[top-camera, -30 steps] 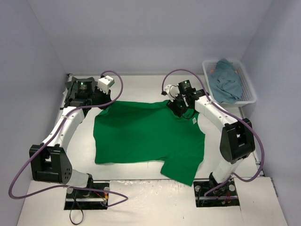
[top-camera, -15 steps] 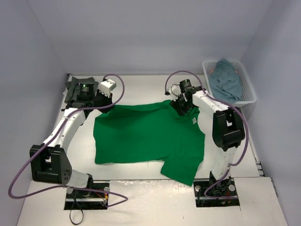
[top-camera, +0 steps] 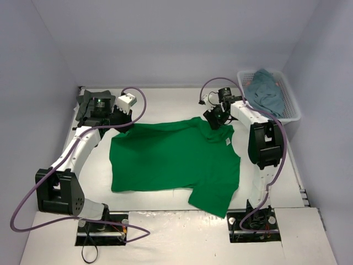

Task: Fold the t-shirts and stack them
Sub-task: Fold the tshirt

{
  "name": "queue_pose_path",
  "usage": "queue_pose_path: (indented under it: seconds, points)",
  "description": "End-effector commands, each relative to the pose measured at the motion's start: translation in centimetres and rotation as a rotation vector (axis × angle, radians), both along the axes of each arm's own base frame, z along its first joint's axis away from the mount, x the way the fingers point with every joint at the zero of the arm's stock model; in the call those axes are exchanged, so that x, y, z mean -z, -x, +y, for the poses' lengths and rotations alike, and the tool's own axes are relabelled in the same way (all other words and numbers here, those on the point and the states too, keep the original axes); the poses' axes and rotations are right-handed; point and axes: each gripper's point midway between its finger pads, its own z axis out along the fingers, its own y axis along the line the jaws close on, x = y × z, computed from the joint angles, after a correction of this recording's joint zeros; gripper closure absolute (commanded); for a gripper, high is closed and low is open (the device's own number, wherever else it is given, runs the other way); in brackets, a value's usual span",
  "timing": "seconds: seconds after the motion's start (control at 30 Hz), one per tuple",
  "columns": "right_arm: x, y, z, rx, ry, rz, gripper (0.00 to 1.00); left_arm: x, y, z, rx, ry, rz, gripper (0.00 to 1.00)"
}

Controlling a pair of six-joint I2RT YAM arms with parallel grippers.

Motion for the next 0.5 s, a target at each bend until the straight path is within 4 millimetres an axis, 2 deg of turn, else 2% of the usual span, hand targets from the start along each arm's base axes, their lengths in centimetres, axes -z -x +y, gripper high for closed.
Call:
queue_pose_path:
  seconds: [0.0,0.2,0.37,0.43,0.47]
  points:
    - [-0.3,-0.4,1.0,-0.057,-0.061,-0.004,0.61,-1.5,-0.6,-0.3,0.006,0.009,-0.054,1.00]
    - [1.8,0.1,1.3,-0.078,-0.070,0.044,0.60,-1.8,-0.6,-0.3,0.006,0.009,-0.057,1.00]
    - [2.7,-1.2,1.2,-0.067,-0.077,0.047,0.62,-1.3,-0.5,-0.2,0.001,0.006,-0.044,1.00]
    - [2.9,-1.5,1.2,-0.063,-0.079,0.049,0.73,-1.1,-0.5,-0.1,-0.001,0.002,-0.044,1.00]
    - [2.7,-1.8,1.1,-0.058,-0.075,0.042,0.84,-1.1,-0.5,-0.1,-0.002,0.003,-0.043,1.00]
